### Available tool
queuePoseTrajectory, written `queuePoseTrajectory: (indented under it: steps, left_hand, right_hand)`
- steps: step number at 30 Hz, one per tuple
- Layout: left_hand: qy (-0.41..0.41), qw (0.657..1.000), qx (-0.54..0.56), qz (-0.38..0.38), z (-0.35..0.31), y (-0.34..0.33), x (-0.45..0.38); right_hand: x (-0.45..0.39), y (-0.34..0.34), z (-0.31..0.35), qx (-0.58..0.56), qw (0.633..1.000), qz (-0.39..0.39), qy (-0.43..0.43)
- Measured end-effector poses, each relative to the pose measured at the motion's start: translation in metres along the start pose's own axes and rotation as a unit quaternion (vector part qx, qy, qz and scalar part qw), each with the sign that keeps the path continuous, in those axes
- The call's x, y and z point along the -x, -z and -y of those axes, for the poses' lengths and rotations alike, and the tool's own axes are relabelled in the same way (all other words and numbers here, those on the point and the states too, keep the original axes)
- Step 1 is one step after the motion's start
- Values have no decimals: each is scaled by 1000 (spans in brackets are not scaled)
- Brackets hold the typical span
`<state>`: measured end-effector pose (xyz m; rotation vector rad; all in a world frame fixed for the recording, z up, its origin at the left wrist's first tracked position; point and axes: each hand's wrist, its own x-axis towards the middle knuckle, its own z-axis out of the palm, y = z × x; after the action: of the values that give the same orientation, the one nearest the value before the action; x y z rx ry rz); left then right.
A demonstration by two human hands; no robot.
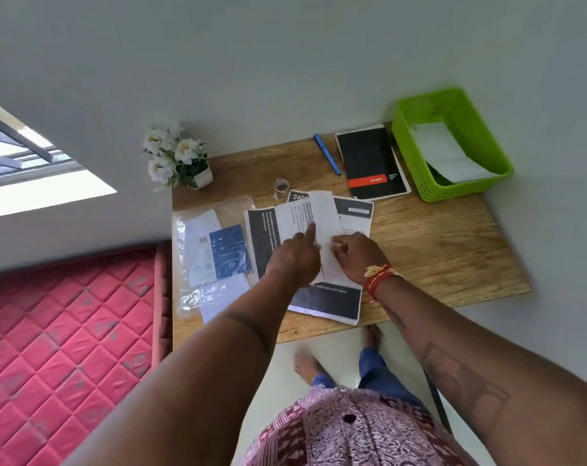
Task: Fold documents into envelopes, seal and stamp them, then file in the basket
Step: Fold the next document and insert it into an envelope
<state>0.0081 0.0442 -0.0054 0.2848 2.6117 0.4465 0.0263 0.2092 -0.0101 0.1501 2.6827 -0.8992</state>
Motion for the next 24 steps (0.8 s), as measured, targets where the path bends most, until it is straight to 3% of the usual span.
queuePoseTrajectory:
  steps: [6, 12, 20, 24]
  left_hand:
    - [-24, 989, -142, 20, 2, 3, -17]
    - [-34, 972, -226, 63, -4, 2, -33]
    - [21, 975, -162, 149, -11, 9, -63]
    - [9, 974, -119, 192, 2, 3, -73]
  right_hand:
    - [-15, -4, -7, 28, 1000, -8, -1]
    - [-57, 23, -5, 72, 994, 87, 10]
    - [-96, 30, -9, 108, 991, 73, -36]
    - [-114, 37, -7, 139, 979, 132, -76]
